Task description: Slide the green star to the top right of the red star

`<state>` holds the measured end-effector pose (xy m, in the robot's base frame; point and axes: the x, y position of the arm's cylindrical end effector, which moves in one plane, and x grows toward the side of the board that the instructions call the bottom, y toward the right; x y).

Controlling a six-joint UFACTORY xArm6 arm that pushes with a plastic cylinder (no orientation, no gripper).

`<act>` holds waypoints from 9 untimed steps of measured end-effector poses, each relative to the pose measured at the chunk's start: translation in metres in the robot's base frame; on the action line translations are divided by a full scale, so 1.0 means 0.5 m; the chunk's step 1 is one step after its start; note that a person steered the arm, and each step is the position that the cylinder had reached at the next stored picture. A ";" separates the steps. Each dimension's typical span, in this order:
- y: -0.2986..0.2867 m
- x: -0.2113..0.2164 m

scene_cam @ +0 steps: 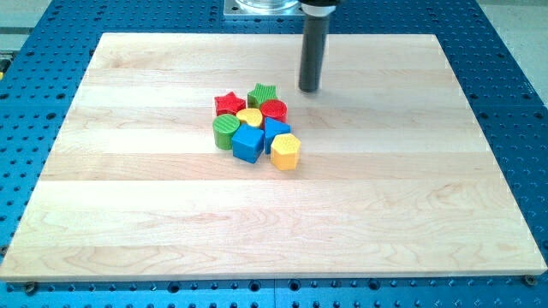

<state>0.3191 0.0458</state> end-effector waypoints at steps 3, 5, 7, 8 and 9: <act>-0.015 0.030; -0.061 0.029; -0.107 0.030; -0.131 0.056; -0.132 0.056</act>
<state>0.3470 -0.0201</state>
